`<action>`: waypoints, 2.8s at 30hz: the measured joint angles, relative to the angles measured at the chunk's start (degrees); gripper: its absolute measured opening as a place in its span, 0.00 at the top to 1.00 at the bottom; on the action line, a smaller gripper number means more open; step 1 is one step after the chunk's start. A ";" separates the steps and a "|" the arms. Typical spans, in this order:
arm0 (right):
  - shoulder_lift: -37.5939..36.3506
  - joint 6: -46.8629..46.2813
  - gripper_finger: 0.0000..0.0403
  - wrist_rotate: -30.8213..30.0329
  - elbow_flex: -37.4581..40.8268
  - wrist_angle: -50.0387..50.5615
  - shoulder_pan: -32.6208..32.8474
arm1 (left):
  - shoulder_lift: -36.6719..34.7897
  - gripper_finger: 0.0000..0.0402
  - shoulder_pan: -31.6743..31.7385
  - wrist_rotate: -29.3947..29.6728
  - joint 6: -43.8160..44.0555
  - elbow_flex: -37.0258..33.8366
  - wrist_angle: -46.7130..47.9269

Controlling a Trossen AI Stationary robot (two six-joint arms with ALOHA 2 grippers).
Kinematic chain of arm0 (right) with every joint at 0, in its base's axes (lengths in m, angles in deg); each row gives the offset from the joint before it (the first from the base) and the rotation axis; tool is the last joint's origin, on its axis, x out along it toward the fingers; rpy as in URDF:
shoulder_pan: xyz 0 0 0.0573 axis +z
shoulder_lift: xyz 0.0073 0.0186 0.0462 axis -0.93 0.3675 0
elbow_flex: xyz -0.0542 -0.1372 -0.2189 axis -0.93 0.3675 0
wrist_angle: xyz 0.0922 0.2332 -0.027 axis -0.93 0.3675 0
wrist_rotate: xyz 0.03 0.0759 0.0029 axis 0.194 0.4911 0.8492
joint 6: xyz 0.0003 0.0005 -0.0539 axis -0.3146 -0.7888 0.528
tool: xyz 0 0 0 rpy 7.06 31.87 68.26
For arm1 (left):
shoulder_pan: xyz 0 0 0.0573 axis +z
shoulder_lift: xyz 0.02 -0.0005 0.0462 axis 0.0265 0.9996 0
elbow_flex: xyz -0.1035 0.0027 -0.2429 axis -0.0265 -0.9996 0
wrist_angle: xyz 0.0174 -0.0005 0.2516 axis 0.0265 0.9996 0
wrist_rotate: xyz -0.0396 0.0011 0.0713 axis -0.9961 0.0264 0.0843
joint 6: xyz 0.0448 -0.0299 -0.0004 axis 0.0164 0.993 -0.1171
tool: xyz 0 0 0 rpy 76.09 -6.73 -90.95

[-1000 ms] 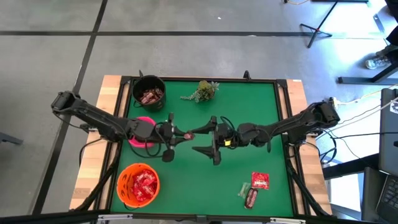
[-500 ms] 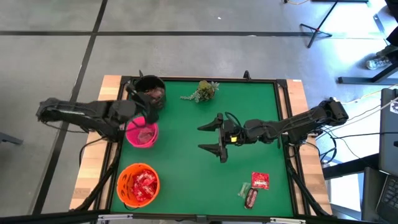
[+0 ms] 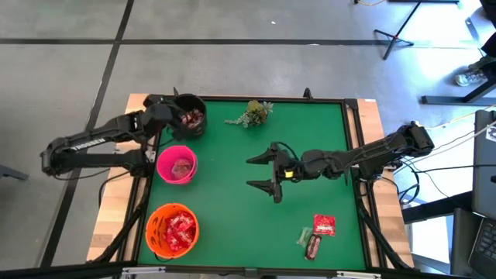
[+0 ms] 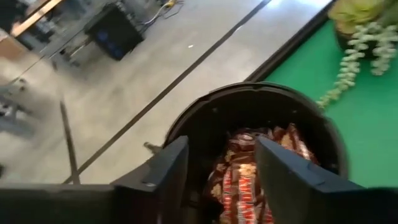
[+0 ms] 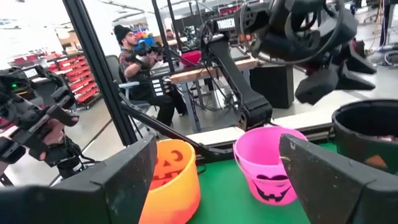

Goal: Sort candy
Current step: Put the red candy into the orange bucket

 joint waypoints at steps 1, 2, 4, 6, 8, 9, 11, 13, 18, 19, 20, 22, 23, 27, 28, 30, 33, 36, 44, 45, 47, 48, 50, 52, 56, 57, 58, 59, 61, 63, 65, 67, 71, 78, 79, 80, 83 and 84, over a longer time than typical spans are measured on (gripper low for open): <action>0.00 -0.31 0.17 -0.04 0.00 0.24 0.00 | 0.02 0.54 0.61 0.02 0.07 0.00 -0.02; 0.02 -0.37 0.17 -0.04 0.00 0.40 0.00 | 0.02 0.52 1.05 0.00 0.21 0.00 -0.01; 0.00 -0.43 0.17 -0.04 0.00 0.49 0.00 | -0.20 0.49 1.37 -0.64 0.30 0.00 0.00; -0.01 -0.88 0.17 0.73 0.00 1.11 0.00 | -0.72 0.47 1.32 -4.89 0.35 0.00 -0.46; -0.44 -2.49 0.17 2.78 0.00 2.86 0.00 | -1.66 0.47 0.78 -14.03 0.38 0.00 -2.53; -0.66 -3.82 0.17 4.41 0.00 3.87 0.00 | -2.26 0.47 0.32 -19.95 0.60 0.00 -4.34; -1.17 -6.72 0.17 8.20 -0.02 8.59 0.20 | -3.40 0.48 -0.96 -32.62 2.09 0.00 -9.19; -1.20 -10.44 0.17 10.65 -0.04 15.95 1.10 | -4.12 0.48 -2.97 -43.58 3.47 0.01 -14.65; -0.54 -23.39 0.17 8.79 -0.02 40.49 6.83 | -4.16 0.50 -11.44 -51.19 5.90 0.02 -23.42; -0.45 -27.30 0.17 7.95 0.03 44.83 8.50 | -4.04 0.51 -13.47 -50.73 5.89 0.02 -24.77; -0.42 -31.14 0.17 7.31 0.09 48.29 10.40 | -3.88 0.51 -15.52 -49.84 5.85 0.02 -26.02; -0.42 -37.26 0.17 5.79 0.06 52.34 14.20 | -3.34 0.52 -19.69 -47.39 4.85 0.02 -28.65; -0.42 -39.56 0.17 4.57 0.04 53.62 16.30 | -3.03 0.53 -21.63 -46.06 4.55 0.02 -29.86; -0.19 -47.31 0.17 0.18 0.00 55.51 23.89 | -0.92 0.54 -28.97 -41.71 3.01 0.02 -35.25; 0.19 -49.18 0.17 -0.20 -0.02 55.76 25.34 | -0.21 0.54 -30.54 -40.86 2.85 0.02 -36.37; 1.37 -52.47 0.17 -1.07 -0.02 56.50 27.76 | 1.38 0.54 -33.25 -39.40 2.11 0.02 -38.15; 3.98 -55.18 0.17 -0.09 -0.02 57.27 29.94 | 3.86 0.55 -36.60 -37.17 1.24 0.02 -39.59; 7.08 -57.32 0.17 3.92 -0.02 59.47 31.27 | 6.22 0.55 -38.65 -34.92 0.10 0.02 -40.25; 10.40 -61.50 0.17 13.02 0.02 70.92 31.26 | 9.32 0.55 -39.62 -31.25 -0.24 0.02 -41.03; 10.40 -61.52 0.17 13.35 0.02 71.12 31.26 | 9.41 0.55 -39.64 -31.25 -0.22 0.02 -41.08; 10.38 -61.57 0.17 13.71 0.02 71.10 31.57 | 9.44 0.55 -39.65 -31.32 -0.18 0.02 -41.08; 10.38 -61.65 0.17 14.04 0.02 71.08 31.62 | 9.42 0.55 -39.65 -31.32 -0.06 0.02 -41.08; 10.38 -62.30 0.17 14.48 0.02 71.02 32.24 | 9.42 0.55 -39.62 -31.32 -0.06 0.02 -41.08; 10.38 -63.64 0.17 14.43 0.02 72.00 32.86 | 9.42 0.55 -39.62 -31.32 -0.02 0.02 -41.10; 10.38 -67.76 0.17 12.43 0.02 77.85 34.64 | 9.42 0.55 -39.62 -31.19 0.01 0.02 -41.08; 10.38 -68.65 0.17 11.82 0.02 79.23 35.04 | 9.42 0.55 -39.62 -31.19 0.03 0.02 -41.08; 10.38 -69.62 0.17 11.43 0.02 80.34 35.42 | 9.42 0.55 -39.62 -31.18 0.11 0.02 -41.08; 10.38 -70.59 0.17 11.16 0.02 81.15 35.71 | 9.42 0.55 -39.62 -31.19 0.35 0.02 -41.08; 10.38 -71.61 0.17 11.03 0.24 81.35 35.78 | 9.42 0.55 -39.62 -31.19 0.51 0.02 -41.06; 10.38 -72.24 0.17 11.75 0.99 79.71 35.70 | 9.42 0.55 -39.62 -31.19 1.16 0.02 -41.06; 10.38 -72.53 0.17 11.90 2.21 77.27 35.58 | 9.42 0.55 -39.62 -31.18 1.64 0.02 -41.03; 10.38 -72.86 0.17 11.92 4.04 74.14 35.58 | 9.42 0.55 -39.62 -31.19 1.71 0.02 -41.03; 10.17 -74.66 0.17 13.01 7.60 69.87 35.58 | 9.42 0.55 -39.62 -31.19 1.95 0.02 -41.01; 10.09 -74.83 0.30 13.12 9.42 69.97 35.56 | 9.42 0.55 -40.08 -31.18 2.07 0.02 -40.82; 10.10 -74.80 0.35 12.98 9.43 70.34 35.58 | 9.42 0.55 -40.25 -31.16 2.21 0.02 -40.70; 10.12 -74.77 0.41 12.97 9.45 70.70 35.58 | 9.42 0.55 -40.35 -31.17 2.30 0.02 -40.71; 9.93 -74.72 0.58 12.44 9.48 71.73 35.58 | 9.42 0.55 -40.54 -31.15 1.76 0.02 -41.01; 9.53 -74.72 0.63 11.87 9.56 72.00 35.58 | 9.42 0.55 -40.54 -31.11 1.63 0.02 -41.33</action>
